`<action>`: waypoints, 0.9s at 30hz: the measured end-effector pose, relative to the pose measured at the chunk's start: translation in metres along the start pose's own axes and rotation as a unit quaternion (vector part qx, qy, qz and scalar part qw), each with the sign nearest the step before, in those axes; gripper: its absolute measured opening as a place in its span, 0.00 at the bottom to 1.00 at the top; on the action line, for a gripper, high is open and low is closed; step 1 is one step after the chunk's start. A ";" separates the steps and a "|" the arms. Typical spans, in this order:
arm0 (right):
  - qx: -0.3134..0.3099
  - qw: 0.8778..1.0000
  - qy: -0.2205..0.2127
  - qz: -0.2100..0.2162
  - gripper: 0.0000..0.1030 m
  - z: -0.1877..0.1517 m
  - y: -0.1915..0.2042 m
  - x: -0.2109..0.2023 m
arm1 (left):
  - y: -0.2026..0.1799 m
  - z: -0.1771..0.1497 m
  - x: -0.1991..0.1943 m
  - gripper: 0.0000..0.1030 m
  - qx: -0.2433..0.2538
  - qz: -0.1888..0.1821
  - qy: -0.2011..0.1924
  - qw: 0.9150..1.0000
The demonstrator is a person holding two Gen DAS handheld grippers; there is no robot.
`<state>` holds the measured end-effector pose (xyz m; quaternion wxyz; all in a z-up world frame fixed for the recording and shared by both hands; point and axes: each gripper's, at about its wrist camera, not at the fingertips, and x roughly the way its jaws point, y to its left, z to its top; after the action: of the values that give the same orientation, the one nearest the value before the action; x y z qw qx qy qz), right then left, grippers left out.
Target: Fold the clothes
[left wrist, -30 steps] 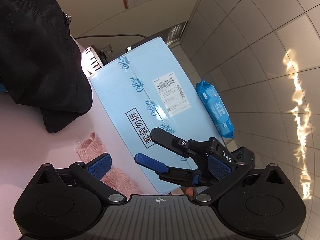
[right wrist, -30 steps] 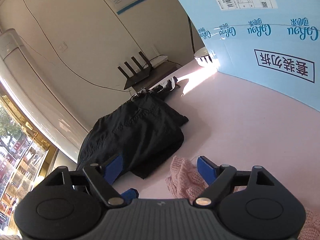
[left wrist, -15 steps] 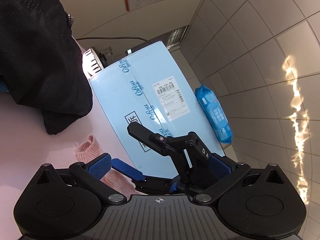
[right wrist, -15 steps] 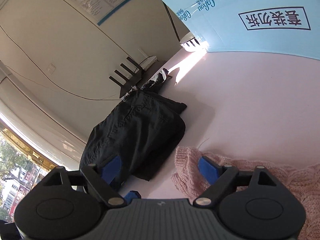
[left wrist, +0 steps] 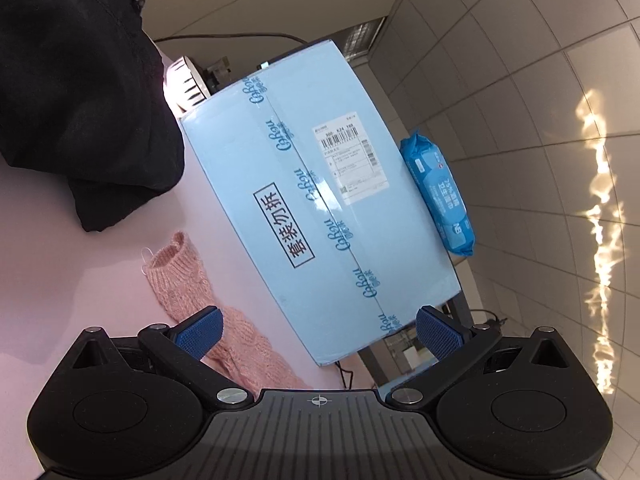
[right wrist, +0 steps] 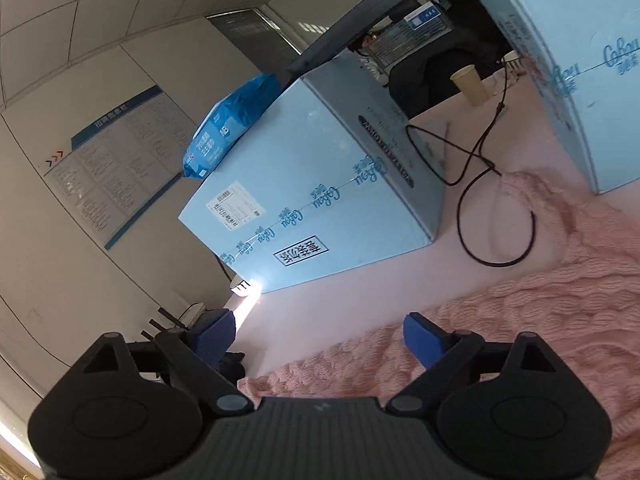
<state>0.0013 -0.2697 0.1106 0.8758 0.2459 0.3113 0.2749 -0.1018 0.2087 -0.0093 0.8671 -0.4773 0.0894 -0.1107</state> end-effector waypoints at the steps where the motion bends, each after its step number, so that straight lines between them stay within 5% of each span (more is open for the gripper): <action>1: -0.005 1.000 -0.002 -0.018 0.91 -0.003 -0.009 -0.019 | -0.006 -0.003 0.005 1.00 0.021 -0.007 0.026 0.999; 4: -0.018 0.997 0.004 -0.069 0.91 -0.025 -0.039 -0.077 | -0.030 -0.019 0.017 1.00 0.102 -0.045 0.113 0.987; 8: -0.029 0.990 0.056 -0.124 0.91 -0.068 -0.064 -0.130 | -0.058 -0.049 0.037 1.00 0.183 -0.087 0.227 0.953; 12: -0.047 0.986 0.120 -0.104 0.91 -0.103 -0.062 -0.138 | -0.073 -0.073 0.054 1.00 0.219 -0.091 0.285 0.929; 17: -0.065 0.977 0.189 -0.081 0.80 -0.136 -0.052 -0.121 | -0.062 -0.074 0.058 1.00 0.184 -0.101 0.298 0.931; 22: -0.133 0.972 0.176 -0.085 0.70 -0.153 -0.035 -0.122 | -0.049 -0.061 0.058 1.00 0.124 -0.128 0.286 0.942; 27: -0.197 0.963 0.156 -0.098 0.48 -0.168 -0.022 -0.112 | -0.053 -0.065 0.057 1.00 0.149 -0.122 0.285 0.939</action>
<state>-0.1792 -0.3133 0.0284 0.8700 -0.0091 0.4066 0.2789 -0.0698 0.1128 -0.0010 0.8463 -0.2978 0.2566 -0.3596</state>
